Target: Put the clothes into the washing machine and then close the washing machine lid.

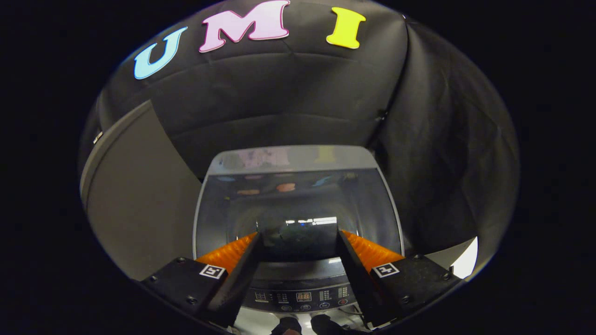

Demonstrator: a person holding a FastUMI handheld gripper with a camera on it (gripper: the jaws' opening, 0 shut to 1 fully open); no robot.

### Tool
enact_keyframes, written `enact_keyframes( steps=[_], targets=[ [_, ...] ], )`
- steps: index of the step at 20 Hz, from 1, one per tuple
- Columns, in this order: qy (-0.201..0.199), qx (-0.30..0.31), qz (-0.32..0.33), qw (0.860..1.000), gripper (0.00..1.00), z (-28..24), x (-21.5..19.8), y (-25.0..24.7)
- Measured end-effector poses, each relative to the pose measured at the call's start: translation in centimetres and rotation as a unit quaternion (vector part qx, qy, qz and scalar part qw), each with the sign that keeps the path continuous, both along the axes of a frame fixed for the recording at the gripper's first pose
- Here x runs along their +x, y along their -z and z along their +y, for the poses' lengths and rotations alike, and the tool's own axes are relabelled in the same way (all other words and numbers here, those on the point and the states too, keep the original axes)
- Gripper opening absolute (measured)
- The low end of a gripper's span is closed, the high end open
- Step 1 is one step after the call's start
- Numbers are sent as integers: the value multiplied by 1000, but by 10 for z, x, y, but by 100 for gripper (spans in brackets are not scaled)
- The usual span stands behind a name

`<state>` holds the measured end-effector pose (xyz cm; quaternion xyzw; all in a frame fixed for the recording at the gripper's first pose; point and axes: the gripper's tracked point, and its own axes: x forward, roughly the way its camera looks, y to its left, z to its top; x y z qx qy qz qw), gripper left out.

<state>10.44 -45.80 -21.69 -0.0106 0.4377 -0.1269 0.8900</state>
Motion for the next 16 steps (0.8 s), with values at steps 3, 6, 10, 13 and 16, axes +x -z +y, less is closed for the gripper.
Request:
enact_keyframes(
  steps=[3,6,10,13,16],
  targets=[
    [7,5,4,1000,99,0,-1,2],
    [1,-2,1,1000,99,-2,-2,0],
    [-9,-7,-32,999,98,-2,8,-24],
    [-19,-13,-86,996,99,4,9,-72],
    [-34,-19,-148,988,99,16,13,-118]
  ],
)
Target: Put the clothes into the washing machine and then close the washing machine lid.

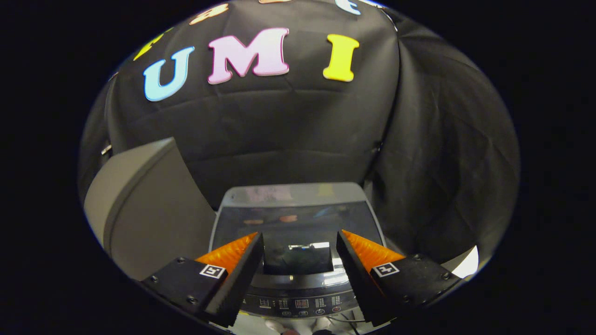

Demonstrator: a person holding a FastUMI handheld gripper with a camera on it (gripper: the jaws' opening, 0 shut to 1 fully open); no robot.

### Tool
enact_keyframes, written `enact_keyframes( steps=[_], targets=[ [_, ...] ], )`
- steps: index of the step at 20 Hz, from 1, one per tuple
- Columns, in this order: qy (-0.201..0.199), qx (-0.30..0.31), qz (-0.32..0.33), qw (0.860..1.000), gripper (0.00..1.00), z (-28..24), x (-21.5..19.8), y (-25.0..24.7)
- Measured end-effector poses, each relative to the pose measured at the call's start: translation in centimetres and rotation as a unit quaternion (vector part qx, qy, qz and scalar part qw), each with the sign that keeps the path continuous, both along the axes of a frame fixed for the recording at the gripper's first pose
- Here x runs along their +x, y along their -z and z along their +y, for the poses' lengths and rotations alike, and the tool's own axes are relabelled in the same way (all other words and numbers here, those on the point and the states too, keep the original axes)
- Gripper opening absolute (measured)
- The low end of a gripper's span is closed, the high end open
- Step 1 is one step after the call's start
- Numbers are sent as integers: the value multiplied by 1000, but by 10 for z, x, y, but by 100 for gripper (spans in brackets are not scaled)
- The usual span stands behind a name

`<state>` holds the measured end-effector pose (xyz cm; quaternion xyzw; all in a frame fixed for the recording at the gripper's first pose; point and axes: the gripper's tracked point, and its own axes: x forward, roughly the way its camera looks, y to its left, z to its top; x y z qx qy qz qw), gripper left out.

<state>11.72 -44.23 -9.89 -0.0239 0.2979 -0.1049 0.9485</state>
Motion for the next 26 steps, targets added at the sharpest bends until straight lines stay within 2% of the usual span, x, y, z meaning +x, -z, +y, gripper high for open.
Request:
enact_keyframes(
  steps=[5,11,17,26],
  targets=[
    [-25,-13,-92,995,98,15,0,-67],
    [-67,0,-208,976,98,44,-21,-132],
    [-80,-20,-258,963,98,53,-52,-167],
    [-52,-2,-297,953,98,43,-92,-194]
  ],
)
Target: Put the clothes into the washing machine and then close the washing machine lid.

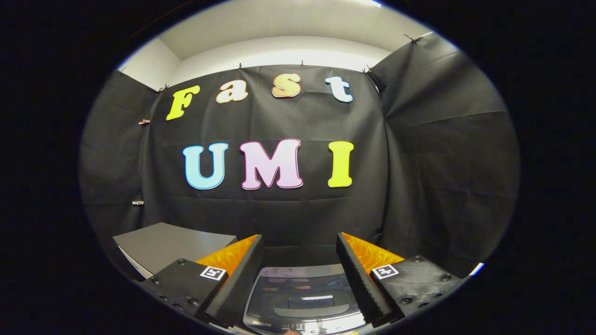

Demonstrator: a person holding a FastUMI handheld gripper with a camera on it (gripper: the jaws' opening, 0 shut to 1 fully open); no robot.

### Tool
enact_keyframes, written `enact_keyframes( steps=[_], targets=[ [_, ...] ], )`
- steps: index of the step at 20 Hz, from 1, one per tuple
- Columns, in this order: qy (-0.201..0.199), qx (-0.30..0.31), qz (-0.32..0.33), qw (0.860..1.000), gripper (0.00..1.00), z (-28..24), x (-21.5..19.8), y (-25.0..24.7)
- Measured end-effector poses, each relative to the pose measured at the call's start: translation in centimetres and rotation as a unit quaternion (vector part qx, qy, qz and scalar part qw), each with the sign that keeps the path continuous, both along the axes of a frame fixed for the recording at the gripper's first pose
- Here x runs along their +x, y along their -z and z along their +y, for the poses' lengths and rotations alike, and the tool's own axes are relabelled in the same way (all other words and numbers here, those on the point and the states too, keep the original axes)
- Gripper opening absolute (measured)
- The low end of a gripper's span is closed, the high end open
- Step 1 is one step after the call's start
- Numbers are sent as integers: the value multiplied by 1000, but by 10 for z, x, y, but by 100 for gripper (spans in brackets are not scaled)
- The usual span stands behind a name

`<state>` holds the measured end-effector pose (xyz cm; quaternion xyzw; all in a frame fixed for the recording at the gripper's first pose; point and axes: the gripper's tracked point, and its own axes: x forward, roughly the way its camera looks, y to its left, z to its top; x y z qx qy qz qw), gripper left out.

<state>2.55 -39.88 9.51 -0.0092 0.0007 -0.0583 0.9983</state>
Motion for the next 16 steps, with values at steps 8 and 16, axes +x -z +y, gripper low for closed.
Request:
enact_keyframes(
  steps=[8,16],
  targets=[
    [-5,0,-2,1000,98,7,-12,-1],
    [-14,-7,12,1000,98,13,-9,9]
  ],
)
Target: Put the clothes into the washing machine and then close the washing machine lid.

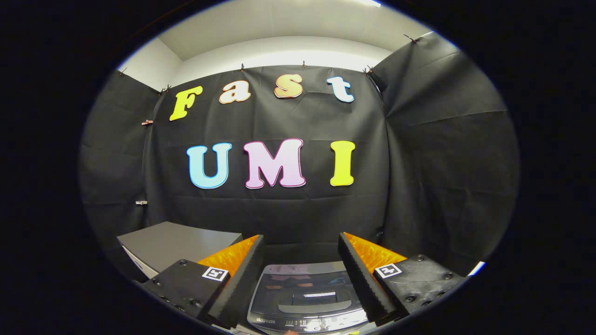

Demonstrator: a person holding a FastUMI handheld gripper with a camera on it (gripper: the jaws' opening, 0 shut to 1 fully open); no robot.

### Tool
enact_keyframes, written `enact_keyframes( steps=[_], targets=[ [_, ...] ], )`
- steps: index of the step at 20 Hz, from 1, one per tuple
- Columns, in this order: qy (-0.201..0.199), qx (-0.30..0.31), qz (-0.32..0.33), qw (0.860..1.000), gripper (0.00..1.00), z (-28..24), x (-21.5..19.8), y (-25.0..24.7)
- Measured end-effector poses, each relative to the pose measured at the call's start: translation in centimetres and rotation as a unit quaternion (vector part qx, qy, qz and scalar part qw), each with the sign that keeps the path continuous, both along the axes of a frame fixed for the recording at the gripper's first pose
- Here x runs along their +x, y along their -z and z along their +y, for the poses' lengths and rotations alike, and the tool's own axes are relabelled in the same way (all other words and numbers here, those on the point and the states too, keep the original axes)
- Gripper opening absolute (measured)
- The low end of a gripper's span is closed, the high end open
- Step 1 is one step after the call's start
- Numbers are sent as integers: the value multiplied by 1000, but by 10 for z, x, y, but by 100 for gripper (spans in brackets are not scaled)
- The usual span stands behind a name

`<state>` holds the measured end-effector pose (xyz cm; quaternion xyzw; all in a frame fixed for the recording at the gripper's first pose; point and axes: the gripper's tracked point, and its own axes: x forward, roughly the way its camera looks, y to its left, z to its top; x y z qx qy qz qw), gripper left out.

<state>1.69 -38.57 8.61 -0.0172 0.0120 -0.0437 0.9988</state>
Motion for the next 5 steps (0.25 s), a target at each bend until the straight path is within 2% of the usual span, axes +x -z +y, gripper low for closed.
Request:
enact_keyframes(
  steps=[5],
  targets=[
    [0,-1,4,1000,98,-1,3,3]
  ],
)
